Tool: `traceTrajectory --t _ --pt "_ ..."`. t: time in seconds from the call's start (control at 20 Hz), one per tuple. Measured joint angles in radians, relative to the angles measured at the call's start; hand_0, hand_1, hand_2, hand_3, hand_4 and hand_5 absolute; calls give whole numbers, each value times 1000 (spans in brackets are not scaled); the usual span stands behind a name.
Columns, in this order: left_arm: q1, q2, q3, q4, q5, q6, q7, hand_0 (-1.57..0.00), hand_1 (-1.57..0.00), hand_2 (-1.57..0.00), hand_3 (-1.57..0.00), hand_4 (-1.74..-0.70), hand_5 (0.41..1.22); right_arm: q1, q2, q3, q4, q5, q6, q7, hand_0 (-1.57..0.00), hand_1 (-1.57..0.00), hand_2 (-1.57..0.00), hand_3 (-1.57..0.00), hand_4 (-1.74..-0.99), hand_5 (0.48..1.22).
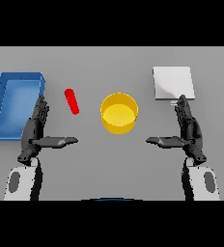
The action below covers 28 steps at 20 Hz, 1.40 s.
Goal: Pick up the red beaker and tilt it to pour out 1 green nut into yellow bowl. Pick up the yellow bowl and place it on the metallic measuring scale.
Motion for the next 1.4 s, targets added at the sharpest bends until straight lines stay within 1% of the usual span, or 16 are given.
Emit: traceTrajectory --t 0.3,0.35,0.4,0.45,0.55,0.6,0.65,0.7,0.8,0.9,1.0,1.15,1.2,1.25,1.35,1.4 --pt "4 2 1 -1 2 -2 -4 1 1 1 1 -1151 599 -3 15 12 1 13 -12 5 1 1 1 1 -1167 599" --pt "50 30 -27 -52 -31 -16 -39 1 1 1 1 -1156 599 25 -23 57 -26 135 -51 -75 1 1 1 1 -1163 595" --pt "82 49 -47 -93 -55 -21 -33 1 1 1 1 -1158 599 59 -37 92 -53 210 -73 -107 1 1 1 1 -1162 594" --pt "98 53 -67 -121 -73 -24 -16 1 1 1 1 -1161 599 67 -41 112 -71 260 -94 -102 1 1 1 1 -1160 591" --pt "106 65 -81 -145 -85 -29 35 1 1 1 1 -1163 600 90 -57 123 -89 295 -101 -81 1 1 1 1 -1162 591" --pt "114 70 -85 -154 -93 -29 40 1 1 1 1 -1164 602 106 -59 132 -107 303 -98 -87 1 1 1 1 -1173 593" --pt "127 78 -88 -176 -92 -35 34 1 1 1 1 -1164 603 96 -43 139 -99 303 -99 -65 1 1 1 1 -1183 596" --pt "112 69 -98 -157 -107 -29 56 1 1 1 1 -1161 602 101 -42 136 -108 299 -101 -66 1 1 1 1 -1192 600" --pt "108 78 -100 -138 -126 -28 50 1 1 1 1 -1163 604 109 -43 133 -114 281 -90 -73 1 1 1 1 -1212 607" --pt "55 63 -106 -83 -146 -18 52 1 1 1 1 -1191 611 102 -39 133 -116 265 -77 -70 1 1 1 1 -1230 617" --pt "10 52 -106 -7 -161 -13 18 1 1 1 1 -1219 622 101 -52 130 -116 276 -79 -77 1 1 1 1 -1246 627" --pt "-73 45 -94 100 -190 13 5 1 1 1 1 -1233 636 118 -49 134 -131 261 -67 -102 1 1 1 1 -1267 632" --pt "-108 47 -81 127 -186 16 7 1 1 1 1 -1240 641 112 -48 128 -136 251 -65 -87 1 1 1 1 -1273 632" --pt "-132 46 -72 165 -184 18 6 1 1 1 1 -1248 650 115 -54 121 -131 240 -57 -83 1 1 1 1 -1280 634" --pt "-182 53 -55 231 -185 21 -19 1 1 1 1 -1262 668 107 -55 122 -129 249 -64 -91 1 1 1 1 -1278 634" --pt "-193 44 -53 257 -187 27 -41 1 1 1 1 -1267 673 110 -57 123 -137 249 -61 -91 1 1 1 1 -1274 635"
